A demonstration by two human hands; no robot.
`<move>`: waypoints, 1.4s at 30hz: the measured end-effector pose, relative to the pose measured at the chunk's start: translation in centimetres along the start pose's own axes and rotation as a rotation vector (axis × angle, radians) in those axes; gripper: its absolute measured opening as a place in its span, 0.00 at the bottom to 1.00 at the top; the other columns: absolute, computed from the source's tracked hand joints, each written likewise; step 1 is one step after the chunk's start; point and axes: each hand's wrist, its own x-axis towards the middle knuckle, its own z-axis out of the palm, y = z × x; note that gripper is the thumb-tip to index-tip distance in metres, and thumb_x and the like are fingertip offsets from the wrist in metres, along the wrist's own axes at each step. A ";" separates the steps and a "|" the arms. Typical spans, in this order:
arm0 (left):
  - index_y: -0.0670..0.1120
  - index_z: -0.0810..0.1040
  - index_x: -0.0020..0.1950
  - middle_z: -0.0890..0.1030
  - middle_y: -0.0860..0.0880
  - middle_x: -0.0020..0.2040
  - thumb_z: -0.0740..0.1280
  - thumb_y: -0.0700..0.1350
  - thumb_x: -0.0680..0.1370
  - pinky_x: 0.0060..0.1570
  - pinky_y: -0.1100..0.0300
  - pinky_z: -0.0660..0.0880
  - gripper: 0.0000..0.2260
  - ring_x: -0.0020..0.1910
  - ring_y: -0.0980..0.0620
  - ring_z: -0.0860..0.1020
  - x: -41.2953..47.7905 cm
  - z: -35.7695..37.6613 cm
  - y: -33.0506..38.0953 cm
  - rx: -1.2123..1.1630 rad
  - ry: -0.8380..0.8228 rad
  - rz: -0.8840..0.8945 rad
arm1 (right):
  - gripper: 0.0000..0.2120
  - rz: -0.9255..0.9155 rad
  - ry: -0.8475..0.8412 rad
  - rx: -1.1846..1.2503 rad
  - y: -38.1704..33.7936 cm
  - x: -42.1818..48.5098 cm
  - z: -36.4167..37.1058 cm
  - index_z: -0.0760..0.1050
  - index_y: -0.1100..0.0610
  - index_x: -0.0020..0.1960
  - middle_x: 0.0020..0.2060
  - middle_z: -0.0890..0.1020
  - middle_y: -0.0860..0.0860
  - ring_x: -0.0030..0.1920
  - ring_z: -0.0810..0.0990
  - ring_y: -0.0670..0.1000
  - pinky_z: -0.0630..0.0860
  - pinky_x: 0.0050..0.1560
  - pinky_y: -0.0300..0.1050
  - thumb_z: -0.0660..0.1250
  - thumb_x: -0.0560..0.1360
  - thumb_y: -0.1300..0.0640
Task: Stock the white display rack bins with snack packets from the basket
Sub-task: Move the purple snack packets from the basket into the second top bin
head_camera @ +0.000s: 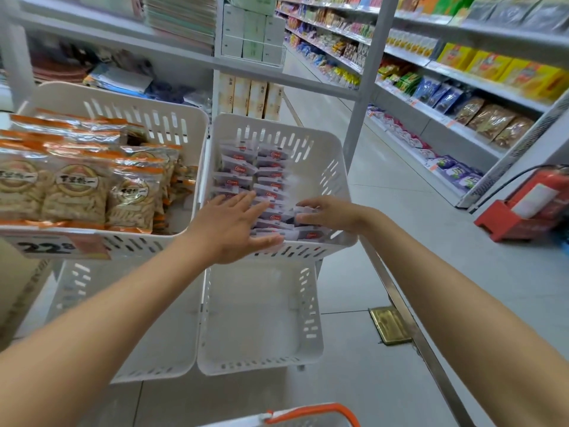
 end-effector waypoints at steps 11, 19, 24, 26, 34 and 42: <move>0.50 0.75 0.68 0.77 0.49 0.67 0.67 0.59 0.77 0.66 0.49 0.68 0.23 0.67 0.46 0.73 -4.8 -0.3 3.9 -0.336 0.405 0.002 | 0.22 -0.237 0.528 0.057 -0.8 -8.1 4.8 0.72 0.55 0.69 0.67 0.72 0.53 0.66 0.70 0.51 0.61 0.63 0.30 0.70 0.75 0.59; 0.45 0.78 0.63 0.78 0.45 0.63 0.70 0.53 0.78 0.65 0.48 0.69 0.17 0.65 0.43 0.73 -17.6 7.0 7.5 -0.557 0.020 -0.123 | 0.23 -0.090 0.022 -0.026 5.8 -22.3 19.8 0.72 0.54 0.69 0.67 0.73 0.54 0.67 0.71 0.52 0.66 0.69 0.45 0.70 0.76 0.56; 0.47 0.78 0.63 0.78 0.51 0.60 0.70 0.50 0.78 0.60 0.54 0.71 0.15 0.61 0.50 0.76 -25.4 12.3 8.7 -0.712 -0.044 -0.217 | 0.28 0.150 -0.249 -0.146 10.5 -25.4 27.6 0.65 0.58 0.74 0.69 0.73 0.58 0.66 0.73 0.59 0.70 0.61 0.46 0.69 0.77 0.53; 0.48 0.77 0.63 0.77 0.53 0.56 0.70 0.49 0.78 0.58 0.56 0.72 0.14 0.58 0.52 0.77 -27.9 13.8 9.7 -0.763 -0.086 -0.243 | 0.23 0.199 -0.288 -0.169 11.8 -26.4 30.2 0.68 0.57 0.73 0.67 0.75 0.57 0.65 0.75 0.60 0.71 0.56 0.45 0.66 0.79 0.55; 0.49 0.69 0.74 0.71 0.57 0.69 0.76 0.57 0.71 0.69 0.60 0.66 0.35 0.67 0.57 0.70 -31.3 15.4 15.6 -0.861 -0.195 -0.050 | 0.18 -0.032 0.138 -0.144 8.5 -29.0 28.9 0.82 0.57 0.59 0.49 0.85 0.58 0.41 0.82 0.51 0.77 0.40 0.41 0.60 0.74 0.67; 0.42 0.77 0.60 0.83 0.38 0.54 0.69 0.30 0.75 0.57 0.47 0.80 0.16 0.52 0.46 0.83 -34.2 15.2 12.1 -1.390 -0.251 -0.325 | 0.28 -0.154 -0.017 0.371 2.2 -31.5 32.7 0.61 0.50 0.76 0.52 0.80 0.52 0.48 0.82 0.55 0.80 0.52 0.50 0.65 0.79 0.61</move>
